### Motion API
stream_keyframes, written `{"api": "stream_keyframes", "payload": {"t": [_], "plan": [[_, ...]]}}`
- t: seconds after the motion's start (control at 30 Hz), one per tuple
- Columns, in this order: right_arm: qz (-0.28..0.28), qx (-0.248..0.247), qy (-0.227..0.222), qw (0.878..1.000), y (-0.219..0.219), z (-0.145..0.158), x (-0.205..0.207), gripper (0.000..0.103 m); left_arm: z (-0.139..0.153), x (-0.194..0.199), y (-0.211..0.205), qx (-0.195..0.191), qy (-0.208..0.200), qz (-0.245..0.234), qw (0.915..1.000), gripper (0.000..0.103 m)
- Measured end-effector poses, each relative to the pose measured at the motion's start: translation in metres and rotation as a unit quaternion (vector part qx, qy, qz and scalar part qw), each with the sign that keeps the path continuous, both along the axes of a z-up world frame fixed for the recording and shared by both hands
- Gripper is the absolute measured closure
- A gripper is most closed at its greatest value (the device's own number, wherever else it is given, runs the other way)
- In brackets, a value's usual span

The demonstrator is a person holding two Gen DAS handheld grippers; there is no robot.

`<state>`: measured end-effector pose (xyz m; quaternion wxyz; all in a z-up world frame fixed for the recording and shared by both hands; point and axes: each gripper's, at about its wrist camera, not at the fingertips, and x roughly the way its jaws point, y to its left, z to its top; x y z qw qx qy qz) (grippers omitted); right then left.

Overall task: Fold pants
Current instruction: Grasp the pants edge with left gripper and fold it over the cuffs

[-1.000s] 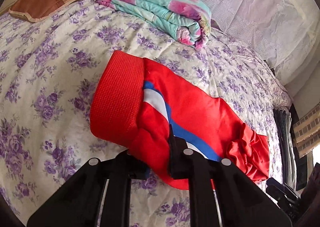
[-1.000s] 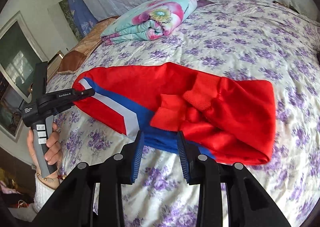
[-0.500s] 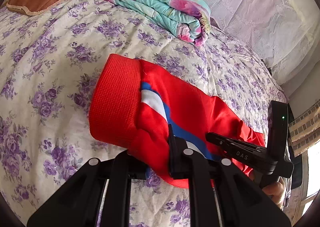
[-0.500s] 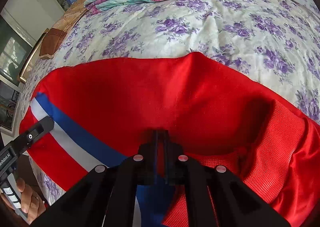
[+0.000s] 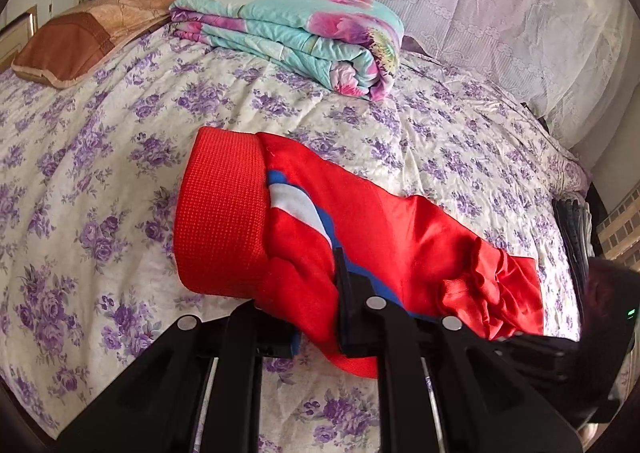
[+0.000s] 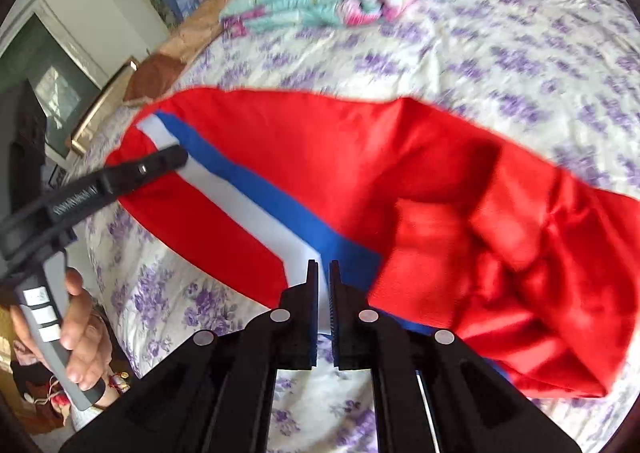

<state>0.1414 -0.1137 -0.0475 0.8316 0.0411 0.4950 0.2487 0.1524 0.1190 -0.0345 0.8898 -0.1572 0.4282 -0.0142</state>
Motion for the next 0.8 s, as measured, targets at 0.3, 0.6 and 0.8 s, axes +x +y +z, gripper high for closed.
{"api": "stream_keyframes", "payload": {"t": [0.3, 0.6, 0.8], "plan": [[-0.152, 0.052, -0.101, 0.982, -0.162, 0.046, -0.071, 0.096, 0.043, -0.008, -0.088, 0.087, -0.048, -0.064, 0.9929, 0.092], [-0.253, 0.083, -0.071, 0.961, -0.252, 0.0, -0.118, 0.096, 0.001, 0.017, -0.252, 0.129, 0.019, -0.227, 0.9651, 0.092], [-0.26, 0.077, -0.059, 0.961, -0.257, -0.013, -0.118, 0.096, -0.041, 0.011, -0.308, 0.138, 0.053, -0.317, 0.9367, 0.028]]}}
